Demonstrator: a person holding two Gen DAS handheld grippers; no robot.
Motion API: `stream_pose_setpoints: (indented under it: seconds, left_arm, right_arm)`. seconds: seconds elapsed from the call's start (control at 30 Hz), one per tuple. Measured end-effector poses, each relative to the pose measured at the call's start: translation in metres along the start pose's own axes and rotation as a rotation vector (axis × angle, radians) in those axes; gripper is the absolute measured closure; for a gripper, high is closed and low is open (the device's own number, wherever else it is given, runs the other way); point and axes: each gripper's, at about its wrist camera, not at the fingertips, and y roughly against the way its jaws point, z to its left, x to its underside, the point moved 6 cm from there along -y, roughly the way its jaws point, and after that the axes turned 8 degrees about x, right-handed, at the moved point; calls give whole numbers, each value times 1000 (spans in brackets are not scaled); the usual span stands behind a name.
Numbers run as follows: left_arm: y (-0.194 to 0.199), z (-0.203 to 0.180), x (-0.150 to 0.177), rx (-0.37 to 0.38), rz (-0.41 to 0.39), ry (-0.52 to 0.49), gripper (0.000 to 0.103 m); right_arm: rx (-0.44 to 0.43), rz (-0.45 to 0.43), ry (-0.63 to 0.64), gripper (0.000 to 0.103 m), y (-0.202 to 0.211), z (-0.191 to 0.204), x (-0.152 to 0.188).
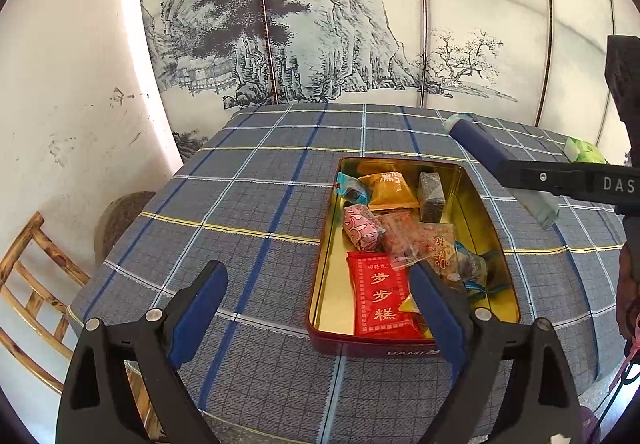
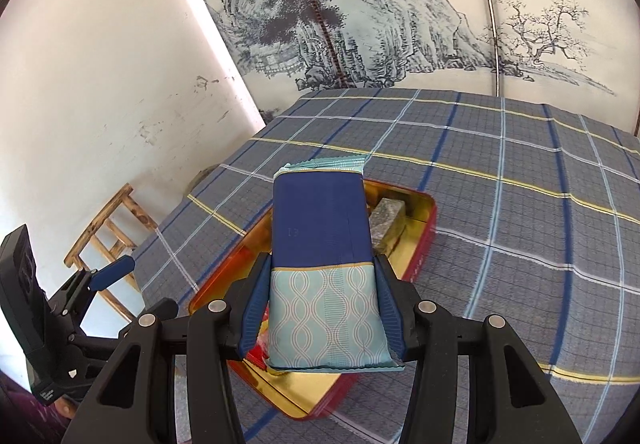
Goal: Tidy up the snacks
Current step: 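Carry the blue-and-white bar over the tin and lower it in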
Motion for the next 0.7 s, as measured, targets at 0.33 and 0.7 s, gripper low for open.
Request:
stream_pose_setpoints:
  seconds: [0.33, 0.7]
  left_arm:
    - [-4, 13, 7, -9, 11, 26, 9]
    - [-9, 23, 9, -11, 25, 47, 9]
  right_arm:
    - [-10, 37, -13, 52, -25, 10, 0]
    - [-5, 83, -3, 52, -52, 20, 3]
